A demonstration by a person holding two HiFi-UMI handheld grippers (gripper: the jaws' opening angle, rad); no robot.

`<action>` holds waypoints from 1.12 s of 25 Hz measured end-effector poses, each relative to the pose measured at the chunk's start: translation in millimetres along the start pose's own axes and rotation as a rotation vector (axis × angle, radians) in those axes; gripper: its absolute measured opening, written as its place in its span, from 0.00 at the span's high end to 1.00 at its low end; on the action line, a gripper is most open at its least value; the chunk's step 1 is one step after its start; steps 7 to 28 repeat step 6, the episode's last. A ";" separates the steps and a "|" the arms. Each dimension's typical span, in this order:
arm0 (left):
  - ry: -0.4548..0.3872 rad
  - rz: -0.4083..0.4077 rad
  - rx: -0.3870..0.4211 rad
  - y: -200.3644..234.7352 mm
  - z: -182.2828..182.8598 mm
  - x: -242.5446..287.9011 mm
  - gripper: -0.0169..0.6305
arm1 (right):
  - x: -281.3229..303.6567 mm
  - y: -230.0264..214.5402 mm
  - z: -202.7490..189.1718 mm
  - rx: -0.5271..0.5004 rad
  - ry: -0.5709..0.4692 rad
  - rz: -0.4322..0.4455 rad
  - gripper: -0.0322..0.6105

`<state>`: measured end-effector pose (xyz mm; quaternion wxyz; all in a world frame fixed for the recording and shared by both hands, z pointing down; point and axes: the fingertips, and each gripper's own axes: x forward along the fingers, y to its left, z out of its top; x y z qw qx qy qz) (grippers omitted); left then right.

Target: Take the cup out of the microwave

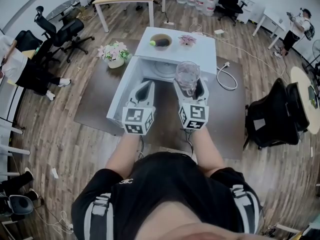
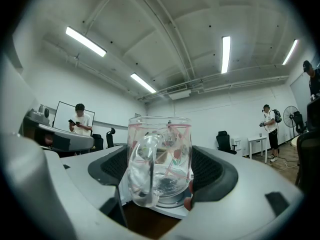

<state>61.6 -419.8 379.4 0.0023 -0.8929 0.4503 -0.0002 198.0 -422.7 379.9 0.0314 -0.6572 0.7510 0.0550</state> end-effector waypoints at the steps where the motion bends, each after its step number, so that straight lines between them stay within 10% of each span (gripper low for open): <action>1: -0.001 0.000 0.000 -0.3 0.0 0.1 0.97 | -0.2 0.4 0.0 0.000 -0.001 0.002 0.32; 28: 0.001 0.002 0.000 0.5 -0.3 0.9 0.97 | 0.4 3.2 1.5 -0.002 -0.007 0.010 0.32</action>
